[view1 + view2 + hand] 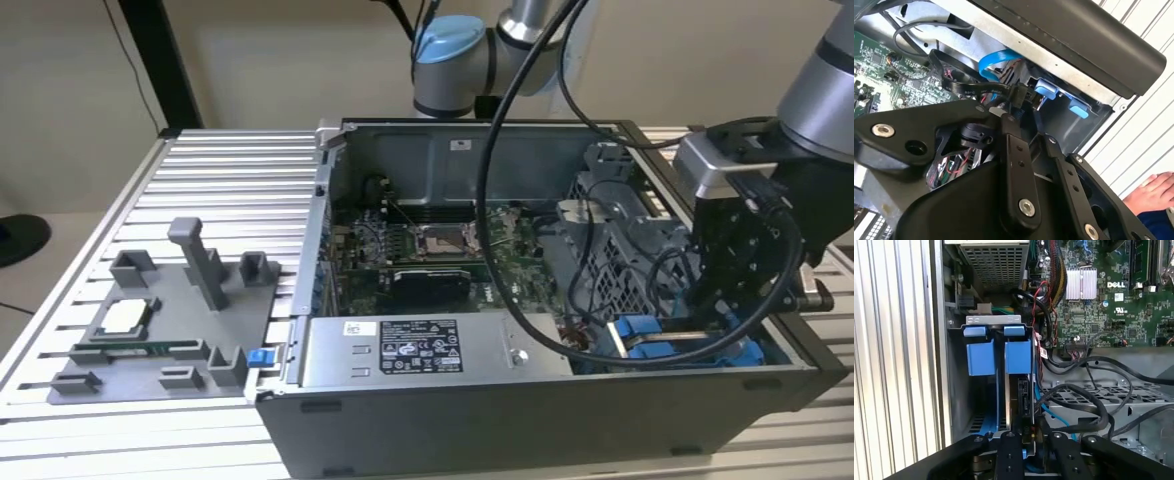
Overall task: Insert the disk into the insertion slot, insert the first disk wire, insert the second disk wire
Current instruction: 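Insert the first disk wire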
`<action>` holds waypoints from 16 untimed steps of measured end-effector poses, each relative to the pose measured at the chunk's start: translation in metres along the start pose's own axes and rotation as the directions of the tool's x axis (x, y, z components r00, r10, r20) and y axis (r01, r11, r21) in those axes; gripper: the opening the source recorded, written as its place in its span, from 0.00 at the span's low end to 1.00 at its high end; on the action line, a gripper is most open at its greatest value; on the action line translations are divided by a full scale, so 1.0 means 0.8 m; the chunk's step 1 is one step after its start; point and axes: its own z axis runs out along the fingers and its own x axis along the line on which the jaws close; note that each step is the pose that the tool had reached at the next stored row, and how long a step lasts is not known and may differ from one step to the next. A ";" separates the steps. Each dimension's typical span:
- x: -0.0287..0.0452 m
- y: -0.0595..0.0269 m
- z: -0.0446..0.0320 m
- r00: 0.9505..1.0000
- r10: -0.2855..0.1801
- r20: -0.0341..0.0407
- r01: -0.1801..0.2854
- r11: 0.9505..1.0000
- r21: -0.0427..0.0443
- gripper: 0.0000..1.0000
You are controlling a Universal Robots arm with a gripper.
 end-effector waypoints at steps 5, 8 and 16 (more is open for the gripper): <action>-0.0002 0.000 -0.0086 1.000 0.000 0.000 0.000 1.000 -0.005 0.00; -0.0004 0.000 -0.0152 1.000 0.000 0.000 0.000 1.000 -0.008 0.00; -0.0008 -0.001 -0.0352 1.000 0.000 -0.001 0.000 1.000 -0.013 0.00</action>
